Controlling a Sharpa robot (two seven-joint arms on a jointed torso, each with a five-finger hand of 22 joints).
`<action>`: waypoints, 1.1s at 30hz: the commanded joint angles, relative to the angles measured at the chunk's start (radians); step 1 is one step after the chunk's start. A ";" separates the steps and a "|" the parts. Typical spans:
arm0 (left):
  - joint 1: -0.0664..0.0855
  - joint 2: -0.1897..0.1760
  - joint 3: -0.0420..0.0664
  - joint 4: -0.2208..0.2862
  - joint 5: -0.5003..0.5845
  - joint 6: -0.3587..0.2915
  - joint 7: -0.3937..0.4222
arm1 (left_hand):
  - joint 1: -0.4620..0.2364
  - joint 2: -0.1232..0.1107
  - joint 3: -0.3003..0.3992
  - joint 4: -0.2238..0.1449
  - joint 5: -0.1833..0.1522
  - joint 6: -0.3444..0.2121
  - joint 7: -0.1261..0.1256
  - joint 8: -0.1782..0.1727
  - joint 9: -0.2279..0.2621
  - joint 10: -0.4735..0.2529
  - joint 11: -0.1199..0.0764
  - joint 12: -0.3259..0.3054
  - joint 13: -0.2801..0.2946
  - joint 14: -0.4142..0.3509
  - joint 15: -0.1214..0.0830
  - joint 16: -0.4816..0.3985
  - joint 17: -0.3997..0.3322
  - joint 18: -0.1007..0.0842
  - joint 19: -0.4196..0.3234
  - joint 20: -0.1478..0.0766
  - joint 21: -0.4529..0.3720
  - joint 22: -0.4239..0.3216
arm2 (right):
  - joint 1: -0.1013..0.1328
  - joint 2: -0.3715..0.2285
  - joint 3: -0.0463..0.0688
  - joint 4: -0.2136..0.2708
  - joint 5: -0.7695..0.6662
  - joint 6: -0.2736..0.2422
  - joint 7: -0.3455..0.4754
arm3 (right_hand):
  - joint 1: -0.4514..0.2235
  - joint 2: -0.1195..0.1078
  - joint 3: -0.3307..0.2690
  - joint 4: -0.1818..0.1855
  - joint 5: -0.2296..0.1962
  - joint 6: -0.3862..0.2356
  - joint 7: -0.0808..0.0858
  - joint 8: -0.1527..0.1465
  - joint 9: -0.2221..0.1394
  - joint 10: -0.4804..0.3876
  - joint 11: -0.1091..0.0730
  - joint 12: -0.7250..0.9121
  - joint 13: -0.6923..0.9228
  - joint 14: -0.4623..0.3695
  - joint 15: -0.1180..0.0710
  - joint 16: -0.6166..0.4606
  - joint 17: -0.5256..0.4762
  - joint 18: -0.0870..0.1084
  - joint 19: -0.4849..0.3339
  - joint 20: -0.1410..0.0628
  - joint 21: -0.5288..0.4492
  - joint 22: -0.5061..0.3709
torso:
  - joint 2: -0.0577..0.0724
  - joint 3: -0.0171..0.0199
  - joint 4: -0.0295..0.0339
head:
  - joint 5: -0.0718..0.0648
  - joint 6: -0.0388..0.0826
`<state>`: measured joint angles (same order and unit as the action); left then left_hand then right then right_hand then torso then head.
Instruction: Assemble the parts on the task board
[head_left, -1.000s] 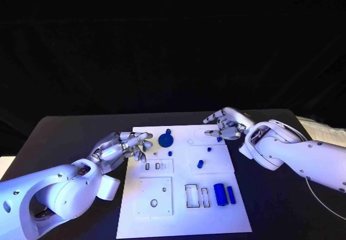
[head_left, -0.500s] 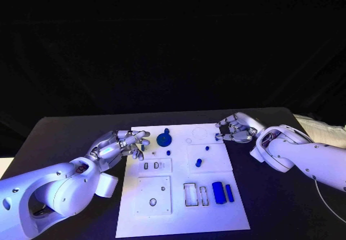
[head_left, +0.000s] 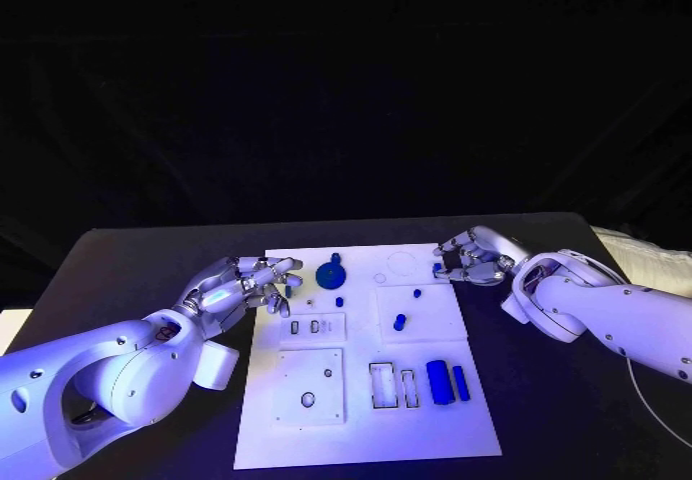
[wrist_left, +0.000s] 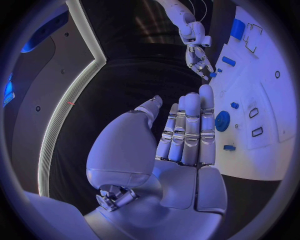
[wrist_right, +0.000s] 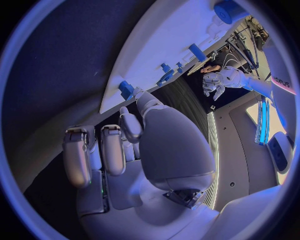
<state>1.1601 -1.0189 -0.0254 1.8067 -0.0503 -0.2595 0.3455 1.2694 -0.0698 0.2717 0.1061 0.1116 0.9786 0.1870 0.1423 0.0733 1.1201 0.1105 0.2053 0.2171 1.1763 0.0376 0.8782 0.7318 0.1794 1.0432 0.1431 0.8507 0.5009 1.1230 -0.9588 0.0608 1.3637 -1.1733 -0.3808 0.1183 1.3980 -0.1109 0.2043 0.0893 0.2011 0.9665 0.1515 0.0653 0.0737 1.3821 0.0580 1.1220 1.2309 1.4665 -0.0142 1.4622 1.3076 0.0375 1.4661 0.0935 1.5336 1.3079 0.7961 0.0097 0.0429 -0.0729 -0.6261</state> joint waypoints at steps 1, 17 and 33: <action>0.001 0.001 0.001 0.002 -0.004 0.021 0.008 | 0.008 0.004 0.000 -0.004 -0.003 -0.003 -0.002 -0.004 0.000 -0.005 0.001 -0.002 0.002 -0.007 0.000 -0.002 0.001 0.004 -0.009 0.000 -0.003 0.000 | -0.003 0.003 0.000 -0.006 -0.026 0.031 -0.001 | 0.013 -0.001 -0.001 -0.006 -0.004 0.001 0.000 -0.003 -0.001 -0.009 0.001 -0.005 -0.001 0.070 0.000 0.002 0.101 -0.014 0.036 0.003 -0.005 0.167 | -0.001 0.0000 -0.0020 | 0.002 -0.002; 0.001 0.000 0.001 0.002 -0.004 0.021 0.006 | 0.008 0.004 0.000 -0.004 -0.003 -0.003 -0.002 -0.004 0.000 -0.005 0.001 -0.002 0.002 -0.007 0.000 -0.002 0.001 0.004 -0.009 0.000 -0.003 0.000 | -0.009 0.014 0.000 -0.018 -0.032 0.045 -0.005 | 0.012 0.015 0.004 -0.012 -0.005 0.032 -0.003 0.009 0.004 -0.003 -0.002 0.001 0.005 0.071 -0.002 0.005 0.107 -0.015 0.038 0.002 -0.004 0.171 | -0.001 0.0002 -0.0011 | 0.006 -0.007; 0.001 0.000 0.001 0.004 -0.004 0.021 0.005 | 0.008 0.005 0.001 -0.005 -0.003 -0.003 -0.001 -0.004 0.000 -0.006 0.002 -0.002 0.002 -0.007 0.000 -0.003 0.001 0.004 -0.010 0.000 -0.003 0.000 | -0.010 0.026 0.000 -0.032 -0.033 0.054 -0.008 | 0.020 0.054 0.041 -0.032 -0.038 0.112 -0.026 0.032 0.014 0.003 -0.020 0.007 0.012 0.073 -0.016 0.010 0.116 -0.016 0.044 -0.009 0.000 0.179 | -0.001 0.0003 -0.0006 | 0.006 -0.012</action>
<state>1.1601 -1.0197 -0.0253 1.8080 -0.0503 -0.2580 0.3443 1.2694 -0.0699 0.2717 0.1061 0.1116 0.9786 0.1869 0.1423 0.0734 1.1202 0.1105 0.2053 0.2177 1.1763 0.0376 0.8782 0.7320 0.1794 1.0397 0.1467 0.8507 0.5007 1.1142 -0.9349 0.0606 1.3329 -1.1945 -0.3445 0.1127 1.4177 -0.0668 0.2362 0.0578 0.1660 1.0685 0.1284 0.0925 0.0862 1.3855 0.0474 1.1254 1.2420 1.4667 -0.0218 1.4660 1.3073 0.0375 1.4661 0.0935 1.5336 1.3075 0.7949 0.0103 0.0422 -0.0672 -0.6368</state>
